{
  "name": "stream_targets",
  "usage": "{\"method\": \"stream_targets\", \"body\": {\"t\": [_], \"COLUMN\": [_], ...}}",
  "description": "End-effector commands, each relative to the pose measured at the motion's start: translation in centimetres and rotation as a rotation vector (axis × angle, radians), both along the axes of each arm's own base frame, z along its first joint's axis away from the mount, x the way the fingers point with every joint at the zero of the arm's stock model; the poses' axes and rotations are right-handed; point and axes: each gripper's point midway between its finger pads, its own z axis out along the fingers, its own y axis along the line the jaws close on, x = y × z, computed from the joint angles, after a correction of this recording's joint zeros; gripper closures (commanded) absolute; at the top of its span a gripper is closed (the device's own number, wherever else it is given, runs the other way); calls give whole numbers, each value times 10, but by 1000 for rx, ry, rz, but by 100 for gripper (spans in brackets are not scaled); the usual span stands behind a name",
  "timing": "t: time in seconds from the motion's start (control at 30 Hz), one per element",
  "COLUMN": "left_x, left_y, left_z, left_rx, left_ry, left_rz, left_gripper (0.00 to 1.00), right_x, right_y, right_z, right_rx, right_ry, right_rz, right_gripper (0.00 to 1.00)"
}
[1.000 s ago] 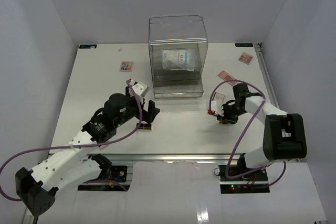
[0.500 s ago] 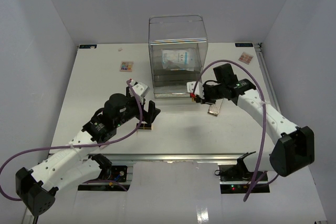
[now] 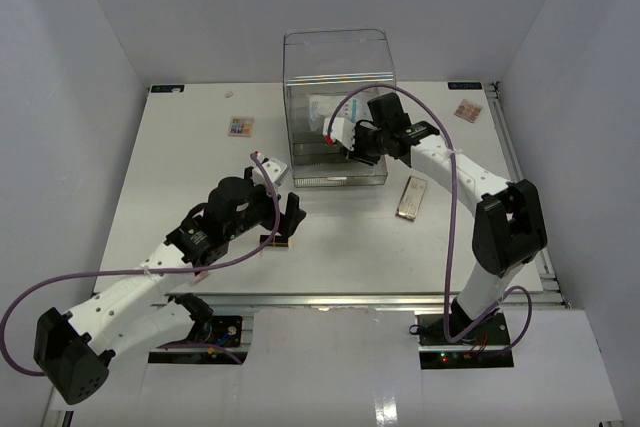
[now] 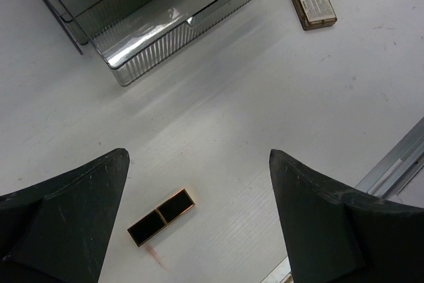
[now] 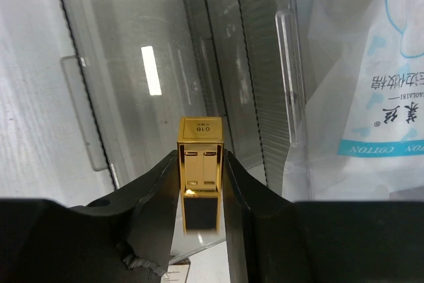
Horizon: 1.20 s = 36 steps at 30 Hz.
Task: Organize the makeup
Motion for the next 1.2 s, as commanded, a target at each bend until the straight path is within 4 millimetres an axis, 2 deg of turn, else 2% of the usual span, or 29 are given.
{"method": "stream_targets", "body": {"t": [0.0,0.13,0.23,0.3,0.37,0.43,0.47,0.57,0.6,0.67,0.77,0.8,0.83,0.9,1.07,1.17], "left_x": [8,10,10,10,9,5,2,-3,-4,-12,-25,-31,-33,-38,-44,-50], "left_y": [10,12,14,16,17,18,19,25,25,34,50,57,59,61,54,54], "left_z": [-2,-5,-7,-9,-8,-8,-9,-13,-15,-32,-60,-72,-75,-81,-89,-103], "left_rx": [11,18,13,4,-31,-90,-130,-273,-340,-346,-345,-316,-310,-310,-372,-361], "left_ry": [-16,-12,-2,18,57,122,172,340,401,504,687,742,774,836,932,1000], "left_rz": [66,85,104,130,167,223,262,443,513,615,856,939,985,1052,1086,1103], "left_gripper": [2,2,2,2,2,2,2,2,2,2,2,2,2,2,2,2], "right_x": [36,32,10,-6,-33,-46,-64,-87,-96,-110,-123,-125,-128,-132,-128,-120], "right_y": [-5,-10,-10,-17,-19,-46,-48,-75,-76,-89,-115,-123,-128,-138,-153,-163], "right_z": [14,21,51,64,81,90,89,72,72,64,62,53,54,43,36,33], "right_rx": [-13,9,93,156,269,396,456,547,566,613,707,725,741,760,757,716], "right_ry": [-164,-193,-195,-142,-60,33,105,234,247,266,249,266,239,228,180,131], "right_rz": [-90,-108,-94,-86,-51,-75,-48,-92,-77,-79,-122,-160,-160,-202,-268,-321], "right_gripper": [44,27,23,21,16,10,9,6,4,4,10,10,10,10,10,10]}}
